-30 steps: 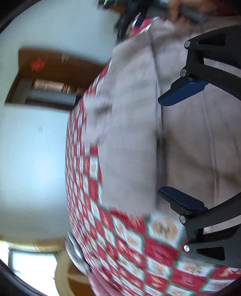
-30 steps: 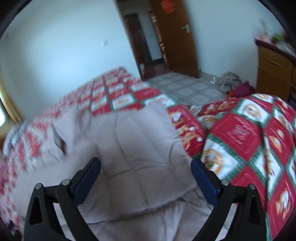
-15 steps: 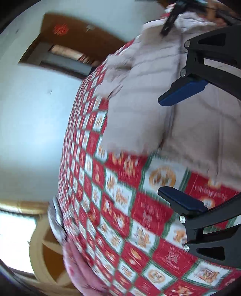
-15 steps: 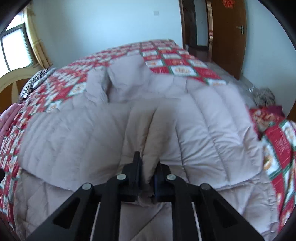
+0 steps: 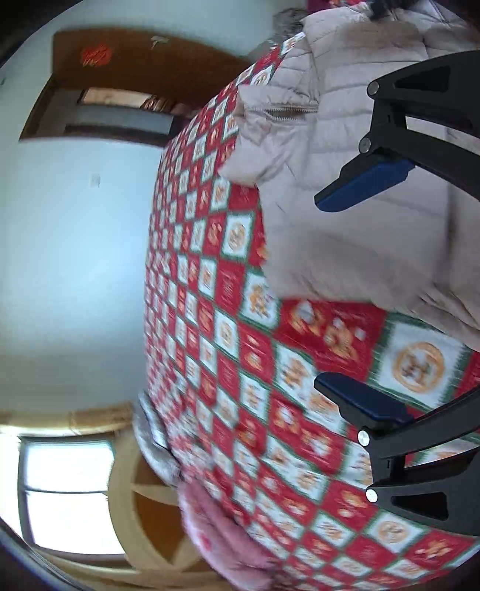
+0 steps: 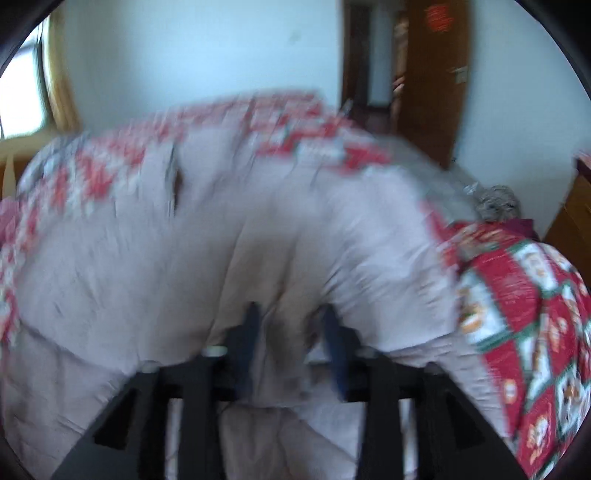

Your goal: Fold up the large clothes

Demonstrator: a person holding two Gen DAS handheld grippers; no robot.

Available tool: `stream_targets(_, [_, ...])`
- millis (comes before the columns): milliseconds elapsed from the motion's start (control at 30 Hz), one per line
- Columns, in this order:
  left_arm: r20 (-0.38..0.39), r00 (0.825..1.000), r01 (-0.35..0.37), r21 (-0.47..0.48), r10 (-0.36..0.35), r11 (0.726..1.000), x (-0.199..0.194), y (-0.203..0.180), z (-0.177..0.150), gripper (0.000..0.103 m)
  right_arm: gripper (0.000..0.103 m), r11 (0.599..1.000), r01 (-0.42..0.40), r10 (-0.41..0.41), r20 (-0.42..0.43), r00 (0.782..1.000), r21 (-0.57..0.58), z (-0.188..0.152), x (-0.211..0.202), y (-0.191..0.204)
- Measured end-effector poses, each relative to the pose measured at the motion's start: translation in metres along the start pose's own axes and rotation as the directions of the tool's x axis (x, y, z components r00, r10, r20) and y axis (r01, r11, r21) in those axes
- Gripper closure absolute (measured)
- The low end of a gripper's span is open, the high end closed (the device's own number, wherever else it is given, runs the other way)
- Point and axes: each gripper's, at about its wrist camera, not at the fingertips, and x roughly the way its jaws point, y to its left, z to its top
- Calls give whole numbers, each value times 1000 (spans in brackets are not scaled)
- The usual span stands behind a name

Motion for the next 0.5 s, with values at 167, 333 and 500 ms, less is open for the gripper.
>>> stream_targets(167, [-12, 999, -31, 23, 31, 999, 29, -21, 15, 14, 39, 996, -76, 78, 59, 995, -39, 39, -2, 16])
stream_targets(333, [-110, 992, -55, 6, 55, 998, 76, -34, 14, 14, 75, 993, -99, 91, -119, 989, -60, 42, 74, 41])
stream_targets(500, [-153, 978, -135, 41, 139, 990, 117, -30, -19, 14, 75, 993, -80, 66, -150, 986, -91, 4, 102, 40])
